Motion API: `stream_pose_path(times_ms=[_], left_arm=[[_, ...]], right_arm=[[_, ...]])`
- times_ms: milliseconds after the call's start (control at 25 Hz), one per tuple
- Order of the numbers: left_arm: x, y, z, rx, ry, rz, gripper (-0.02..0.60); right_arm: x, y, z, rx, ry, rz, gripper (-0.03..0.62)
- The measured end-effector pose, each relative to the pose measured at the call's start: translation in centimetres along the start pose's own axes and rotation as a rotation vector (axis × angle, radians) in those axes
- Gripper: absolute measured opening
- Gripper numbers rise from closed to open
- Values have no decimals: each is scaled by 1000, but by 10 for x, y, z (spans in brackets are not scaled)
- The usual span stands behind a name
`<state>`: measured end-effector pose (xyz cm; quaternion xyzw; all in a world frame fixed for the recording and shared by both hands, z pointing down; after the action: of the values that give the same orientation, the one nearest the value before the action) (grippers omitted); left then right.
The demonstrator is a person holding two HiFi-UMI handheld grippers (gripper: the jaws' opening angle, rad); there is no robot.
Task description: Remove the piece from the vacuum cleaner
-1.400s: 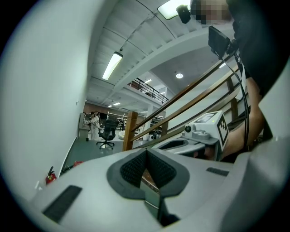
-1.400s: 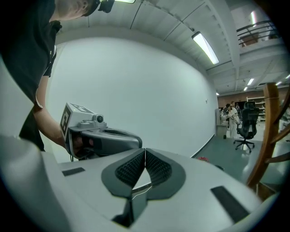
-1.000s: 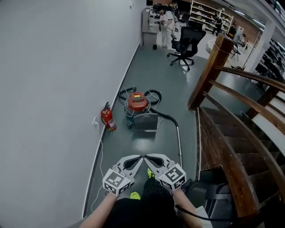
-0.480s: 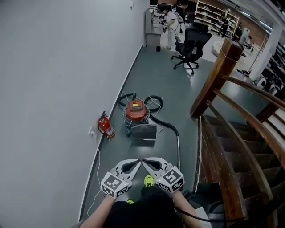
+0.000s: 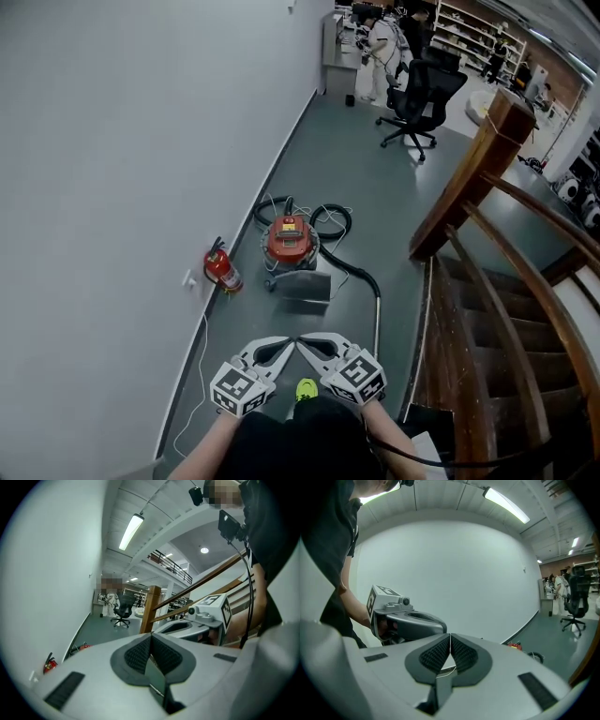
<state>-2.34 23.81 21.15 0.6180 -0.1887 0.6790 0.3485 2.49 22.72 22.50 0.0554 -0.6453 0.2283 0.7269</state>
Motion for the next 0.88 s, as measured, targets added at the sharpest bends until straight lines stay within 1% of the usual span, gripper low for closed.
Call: stream_pose_path(times_ms=[160, 320, 640, 880], left_arm=[[-1, 7, 17, -20, -1, -13, 8], [0, 10, 25, -21, 7, -16, 8], [8, 29, 37, 14, 47, -17, 8], [4, 54, 60, 59, 76, 5, 8]], right_arm=[[-2, -19, 1, -13, 11, -1, 15], [-1, -27, 1, -20, 20, -2, 15], [6, -44, 14, -15, 47, 11, 15], [-1, -73, 27, 19, 62, 13, 15]])
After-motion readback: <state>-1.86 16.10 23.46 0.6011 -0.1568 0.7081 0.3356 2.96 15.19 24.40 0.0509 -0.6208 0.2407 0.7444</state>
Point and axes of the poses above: the fingertips, and each gripper's own axes: z forward along the fingers, y to its left, x out of its underside, the point moved 3 cm from there along -z, backward along the fingers, and after that the axes turned 7 degrees about -y, right-handed, at the moved point
